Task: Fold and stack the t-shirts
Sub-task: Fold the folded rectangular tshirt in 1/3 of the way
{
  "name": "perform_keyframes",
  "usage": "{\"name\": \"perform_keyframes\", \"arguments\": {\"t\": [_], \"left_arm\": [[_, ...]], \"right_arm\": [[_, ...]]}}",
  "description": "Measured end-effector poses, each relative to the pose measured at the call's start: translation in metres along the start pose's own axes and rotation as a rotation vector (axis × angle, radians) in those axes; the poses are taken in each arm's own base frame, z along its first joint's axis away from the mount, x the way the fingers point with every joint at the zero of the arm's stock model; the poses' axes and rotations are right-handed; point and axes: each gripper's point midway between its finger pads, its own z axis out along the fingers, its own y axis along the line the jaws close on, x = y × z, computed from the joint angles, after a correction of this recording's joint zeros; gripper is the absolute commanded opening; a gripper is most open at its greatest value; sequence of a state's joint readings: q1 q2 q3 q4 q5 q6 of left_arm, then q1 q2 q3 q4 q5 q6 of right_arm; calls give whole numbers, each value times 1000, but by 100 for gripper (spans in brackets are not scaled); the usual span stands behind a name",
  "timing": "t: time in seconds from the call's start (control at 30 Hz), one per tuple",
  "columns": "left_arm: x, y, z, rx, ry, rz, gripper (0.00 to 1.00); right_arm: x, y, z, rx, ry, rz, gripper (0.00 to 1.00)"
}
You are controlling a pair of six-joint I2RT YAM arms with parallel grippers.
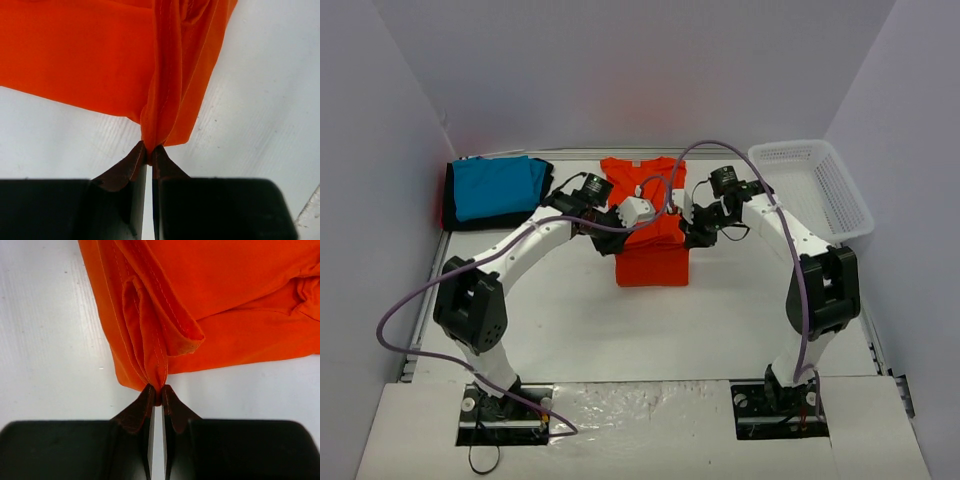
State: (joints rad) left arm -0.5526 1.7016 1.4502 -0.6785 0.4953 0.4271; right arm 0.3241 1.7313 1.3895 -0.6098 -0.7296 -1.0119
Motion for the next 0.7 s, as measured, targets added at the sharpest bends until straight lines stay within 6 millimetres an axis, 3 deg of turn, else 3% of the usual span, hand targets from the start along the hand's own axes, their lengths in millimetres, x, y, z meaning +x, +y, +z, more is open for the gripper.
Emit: {"name": "perform_keyframes", "arguments": {"t": [0.3, 0.7], "left_arm": [[-15, 32, 15, -25, -9, 15, 2], [-12, 66, 23, -75, -4, 15, 2]], "right_arm": [[15, -40, 17, 1, 14, 39, 0], [6, -88, 36, 25, -7, 19, 0]]}}
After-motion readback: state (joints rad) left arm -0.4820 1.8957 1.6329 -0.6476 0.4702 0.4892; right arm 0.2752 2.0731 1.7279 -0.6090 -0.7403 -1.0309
